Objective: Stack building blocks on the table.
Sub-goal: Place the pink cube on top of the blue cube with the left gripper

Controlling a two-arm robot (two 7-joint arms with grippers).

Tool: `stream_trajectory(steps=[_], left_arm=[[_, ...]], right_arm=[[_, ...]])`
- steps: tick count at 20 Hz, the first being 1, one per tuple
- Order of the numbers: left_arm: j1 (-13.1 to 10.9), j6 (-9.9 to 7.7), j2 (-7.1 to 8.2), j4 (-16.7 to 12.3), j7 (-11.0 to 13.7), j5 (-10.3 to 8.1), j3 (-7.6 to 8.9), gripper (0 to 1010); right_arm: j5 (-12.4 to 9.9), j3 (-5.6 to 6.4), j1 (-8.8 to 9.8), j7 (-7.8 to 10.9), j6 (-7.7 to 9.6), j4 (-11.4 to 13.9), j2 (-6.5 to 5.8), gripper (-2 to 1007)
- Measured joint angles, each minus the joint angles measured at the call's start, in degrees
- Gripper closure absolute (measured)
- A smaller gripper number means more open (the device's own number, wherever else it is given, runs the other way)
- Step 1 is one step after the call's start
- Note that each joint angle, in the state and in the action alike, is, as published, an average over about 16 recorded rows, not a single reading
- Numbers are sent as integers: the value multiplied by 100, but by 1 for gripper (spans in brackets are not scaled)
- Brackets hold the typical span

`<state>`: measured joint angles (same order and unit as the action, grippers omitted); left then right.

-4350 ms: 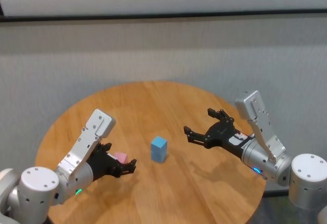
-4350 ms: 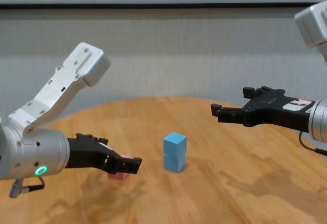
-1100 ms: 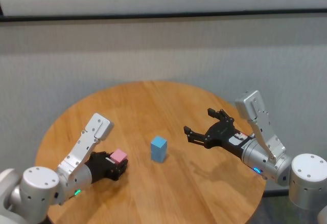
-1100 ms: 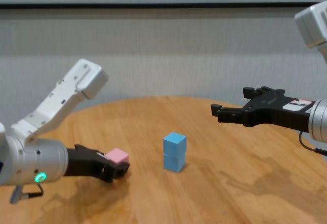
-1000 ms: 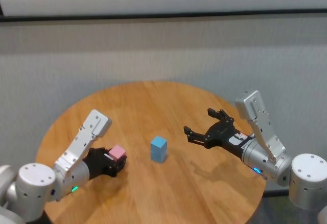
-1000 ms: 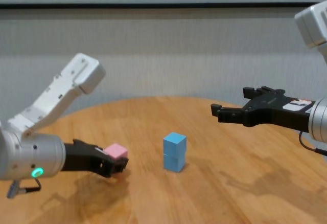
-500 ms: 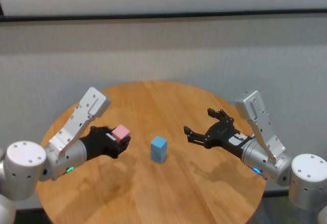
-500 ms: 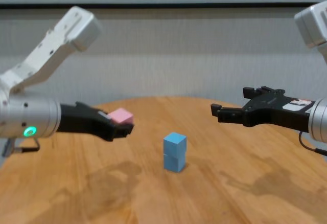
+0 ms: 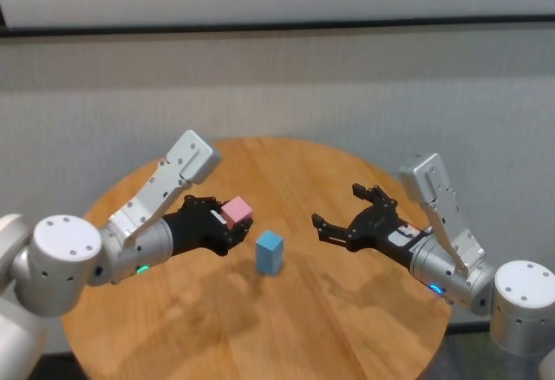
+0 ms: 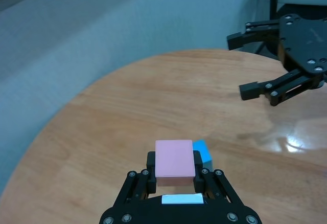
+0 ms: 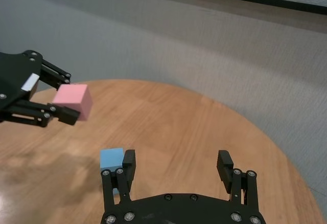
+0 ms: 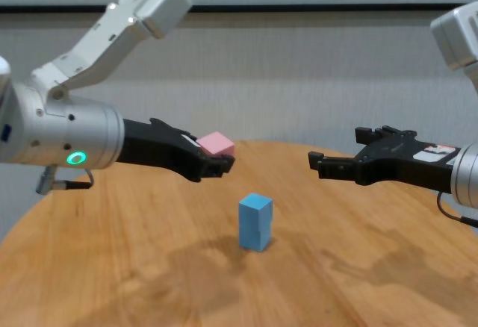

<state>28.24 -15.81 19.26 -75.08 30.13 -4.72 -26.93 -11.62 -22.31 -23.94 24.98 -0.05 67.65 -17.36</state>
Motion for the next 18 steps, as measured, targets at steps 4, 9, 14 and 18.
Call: stream_trajectory(steps=[4, 9, 14, 18], left_arm=[[118, -18, -44, 44, 36, 8, -149, 616], [250, -51, -123, 151, 59, 5, -304, 616], [367, -84, -215, 281, 73, -21, -427, 616], [449, -109, -294, 399, 73, -49, -506, 616]], right_arm=[[0, 0, 0, 0, 0, 0, 0, 4], [0, 0, 0, 0, 0, 0, 0, 4], [0, 0, 0, 0, 0, 0, 0, 4], [0, 0, 0, 0, 0, 0, 0, 4]])
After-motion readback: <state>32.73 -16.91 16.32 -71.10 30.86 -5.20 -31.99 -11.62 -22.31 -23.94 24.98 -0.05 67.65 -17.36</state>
